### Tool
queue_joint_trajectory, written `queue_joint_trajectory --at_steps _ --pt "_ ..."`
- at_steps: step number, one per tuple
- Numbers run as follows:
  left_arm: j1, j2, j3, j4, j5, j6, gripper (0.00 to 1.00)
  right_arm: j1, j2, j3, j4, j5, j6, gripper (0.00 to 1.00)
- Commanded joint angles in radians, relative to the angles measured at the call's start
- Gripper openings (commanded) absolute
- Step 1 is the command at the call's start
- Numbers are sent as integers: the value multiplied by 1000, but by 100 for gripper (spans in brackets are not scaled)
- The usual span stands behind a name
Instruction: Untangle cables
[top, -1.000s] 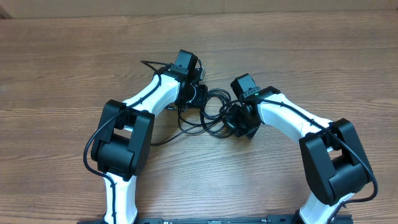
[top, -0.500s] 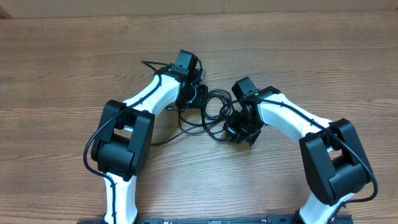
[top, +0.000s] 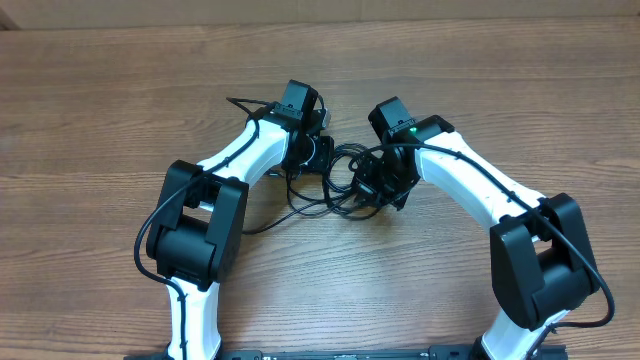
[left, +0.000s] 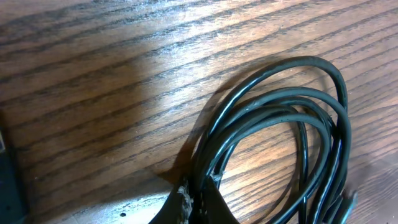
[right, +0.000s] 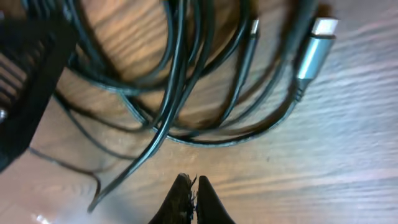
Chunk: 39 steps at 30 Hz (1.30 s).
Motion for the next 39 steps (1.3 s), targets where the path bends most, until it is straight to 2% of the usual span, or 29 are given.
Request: queue_joint_trajectory --at_steps 1,8,18,24,34,39 --pt "5 7 -2 4 2 -5 4 0 -6 14 3 165 74 4" --pt "5 7 -2 4 2 -5 4 0 -6 -19 61 243 139 4" --pt "5 7 -2 4 2 -5 4 2 -6 -137 187 239 258 4" --pt "5 7 -2 5 2 -5 4 2 -6 -196 324 197 258 4" --pt "5 7 -2 5 2 -5 4 6 -6 -197 325 167 258 4" --pt "5 7 -2 5 2 -5 4 7 -6 -197 319 47 257 4"
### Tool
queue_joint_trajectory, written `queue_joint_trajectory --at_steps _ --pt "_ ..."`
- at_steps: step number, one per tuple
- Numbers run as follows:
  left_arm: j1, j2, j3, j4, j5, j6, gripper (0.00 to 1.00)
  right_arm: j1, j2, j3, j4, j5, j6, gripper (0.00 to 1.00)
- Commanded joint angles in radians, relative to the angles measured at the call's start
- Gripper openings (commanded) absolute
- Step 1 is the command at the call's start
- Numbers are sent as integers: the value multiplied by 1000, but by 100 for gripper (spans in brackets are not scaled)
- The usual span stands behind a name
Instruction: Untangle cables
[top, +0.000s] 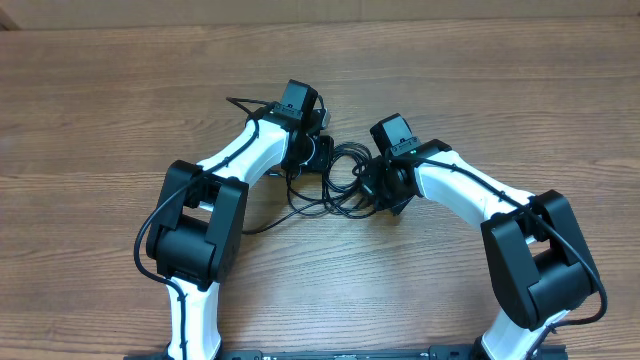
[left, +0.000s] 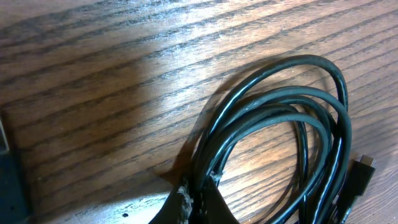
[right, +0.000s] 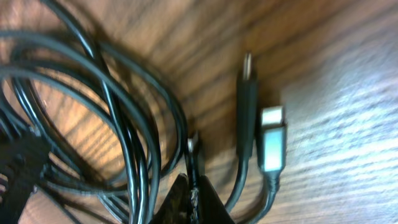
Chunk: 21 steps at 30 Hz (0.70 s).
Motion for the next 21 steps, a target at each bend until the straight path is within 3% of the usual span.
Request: queue_joint_trajectory --at_steps 1,9,21 --pt "4 7 -2 4 4 -5 4 6 -6 -11 3 -106 3 4" --pt "4 7 -2 4 3 -5 4 13 -6 -11 -6 -101 4 4" --pt "4 7 -2 4 3 -5 4 51 -1 -12 29 137 38 4"
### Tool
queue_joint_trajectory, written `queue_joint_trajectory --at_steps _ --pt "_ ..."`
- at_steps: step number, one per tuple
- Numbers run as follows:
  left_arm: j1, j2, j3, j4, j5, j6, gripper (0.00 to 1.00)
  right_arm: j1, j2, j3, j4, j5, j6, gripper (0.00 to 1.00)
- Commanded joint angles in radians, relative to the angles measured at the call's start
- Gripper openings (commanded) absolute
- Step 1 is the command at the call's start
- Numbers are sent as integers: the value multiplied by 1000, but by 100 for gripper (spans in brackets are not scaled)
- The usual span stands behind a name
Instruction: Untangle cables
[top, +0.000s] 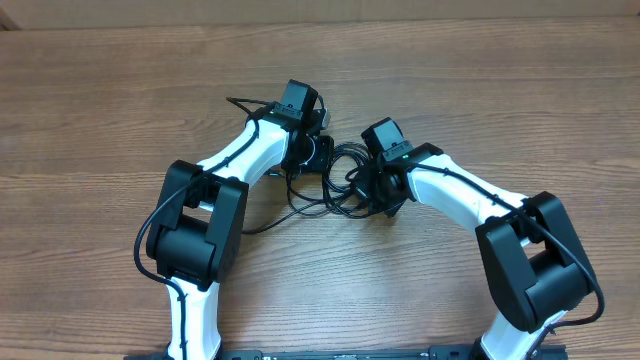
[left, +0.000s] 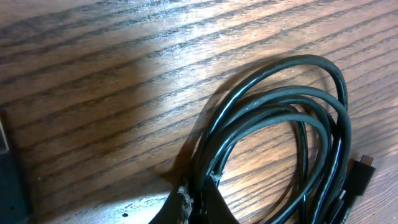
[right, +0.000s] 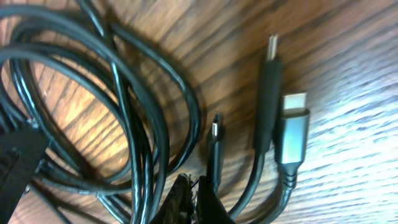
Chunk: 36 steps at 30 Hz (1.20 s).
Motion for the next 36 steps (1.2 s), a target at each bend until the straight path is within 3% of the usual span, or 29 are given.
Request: queue_joint_trajectory --at_steps 1,14,23,29,36 --pt "4 7 -2 4 4 -5 4 9 1 -8 3 68 22 4" --pt "4 7 -2 6 4 -6 4 59 2 -11 -168 -80 48 4" --pt "4 7 -2 6 4 -5 4 187 2 -11 -156 -75 93 4" --pt "7 7 -2 6 4 -1 4 163 1 3 -204 -90 87 4" --pt "34 5 22 -42 5 3 4 88 1 76 -307 -82 -34 4"
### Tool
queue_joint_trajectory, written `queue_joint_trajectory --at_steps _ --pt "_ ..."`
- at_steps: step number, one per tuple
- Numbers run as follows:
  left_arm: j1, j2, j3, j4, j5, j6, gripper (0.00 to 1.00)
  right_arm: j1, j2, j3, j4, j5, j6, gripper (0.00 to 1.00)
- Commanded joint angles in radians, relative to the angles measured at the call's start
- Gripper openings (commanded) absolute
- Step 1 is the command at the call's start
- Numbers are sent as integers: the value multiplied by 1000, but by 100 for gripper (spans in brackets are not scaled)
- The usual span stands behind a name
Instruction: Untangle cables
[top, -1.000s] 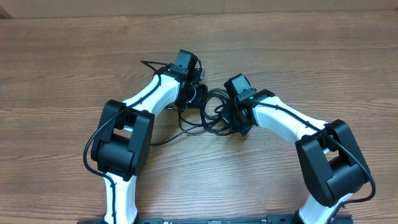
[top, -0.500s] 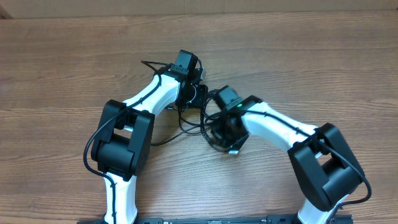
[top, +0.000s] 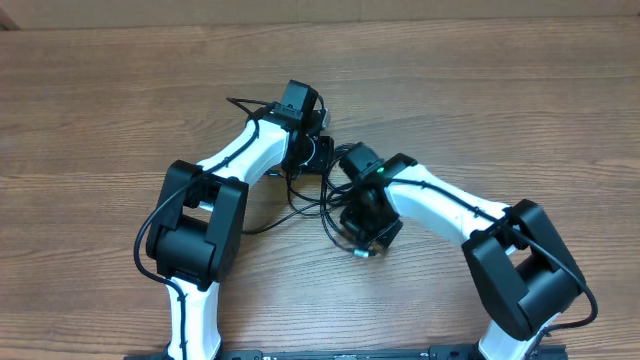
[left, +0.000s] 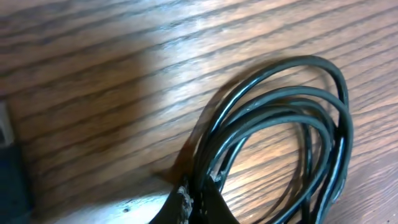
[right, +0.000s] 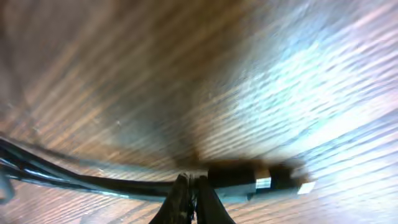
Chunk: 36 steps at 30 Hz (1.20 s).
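A tangle of black cables (top: 328, 192) lies on the wooden table between the two arms. My left gripper (top: 312, 158) is at the tangle's far left side, shut on a bundle of black cable loops (left: 280, 118), which rise right from its fingertips (left: 186, 198). My right gripper (top: 368, 236) stands at the tangle's near right side. It is shut on a black cable (right: 93, 182) just beside a dark plug with a metal tip (right: 261, 182). That plug (top: 362, 252) shows at the gripper's near edge in the overhead view.
A thin black cable (top: 262, 226) trails off the tangle toward the left arm's base. Another thin end (top: 236, 102) pokes out behind the left arm. A dark flat object (left: 9, 168) sits at the left wrist view's left edge. Bare wood surrounds the tangle.
My right gripper has moved from the tangle's right side toward the table's near edge and now holds a cable by its plug. The left gripper still holds its loops.
My left gripper was shut on the cable loops at every moment. The right gripper was shut and empty over the tangle's right part, then stood over the loose plugs, then against a small plug. Now it holds a plug end nearer the front.
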Motion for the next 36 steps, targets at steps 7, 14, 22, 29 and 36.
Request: queue_joint_trajectory --at_steps 7,14,22,29,36 --pt "30 -43 51 -82 1 70 7 -138 1 50 -9 22 -104 4" --pt "11 -168 51 -104 -4 78 31 -229 1 50 -4 27 -148 4" --pt "-33 -193 50 -207 -64 157 40 -289 1 50 -5 126 -156 15" --pt "-105 -144 50 -309 -160 233 38 -402 1 50 -9 142 -203 20" --pt "-175 -134 50 -327 -173 354 36 -477 1 43 -13 142 -261 20"
